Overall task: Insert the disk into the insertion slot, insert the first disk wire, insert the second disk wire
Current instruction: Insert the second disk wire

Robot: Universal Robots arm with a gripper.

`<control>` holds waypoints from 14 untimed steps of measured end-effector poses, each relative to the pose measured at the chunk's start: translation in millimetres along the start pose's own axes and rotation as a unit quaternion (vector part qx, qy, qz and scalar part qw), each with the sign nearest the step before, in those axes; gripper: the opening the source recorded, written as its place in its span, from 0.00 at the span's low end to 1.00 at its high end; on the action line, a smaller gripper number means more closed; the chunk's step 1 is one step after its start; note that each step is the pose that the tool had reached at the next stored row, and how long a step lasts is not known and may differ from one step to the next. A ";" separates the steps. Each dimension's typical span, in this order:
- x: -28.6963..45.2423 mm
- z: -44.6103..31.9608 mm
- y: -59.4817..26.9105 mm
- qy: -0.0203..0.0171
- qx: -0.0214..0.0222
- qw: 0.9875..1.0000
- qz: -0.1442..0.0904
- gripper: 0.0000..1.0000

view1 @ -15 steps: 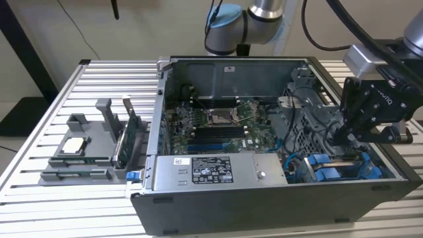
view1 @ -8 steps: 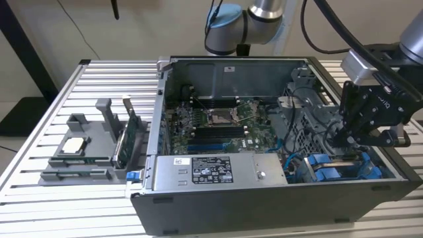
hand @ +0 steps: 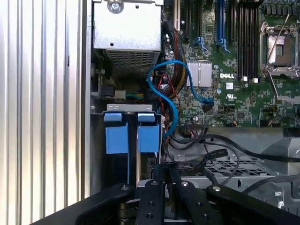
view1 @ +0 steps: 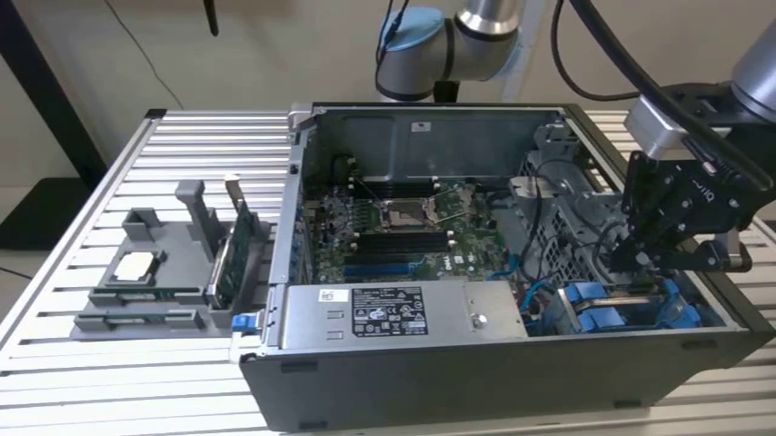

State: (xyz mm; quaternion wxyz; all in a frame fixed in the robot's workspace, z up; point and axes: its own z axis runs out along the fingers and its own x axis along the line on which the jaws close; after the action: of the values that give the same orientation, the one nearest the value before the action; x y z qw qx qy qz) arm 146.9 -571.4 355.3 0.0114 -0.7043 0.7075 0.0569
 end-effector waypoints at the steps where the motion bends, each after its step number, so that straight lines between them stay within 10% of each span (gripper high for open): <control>1: 0.0 0.2 0.0 0.000 0.000 1.000 0.000 0.16; 14: 0.5 3.2 -0.3 0.000 0.000 1.000 0.000 0.16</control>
State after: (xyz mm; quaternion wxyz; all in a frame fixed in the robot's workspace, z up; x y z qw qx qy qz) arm 147.0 -571.6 352.1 0.0115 -0.7043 0.7075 0.0567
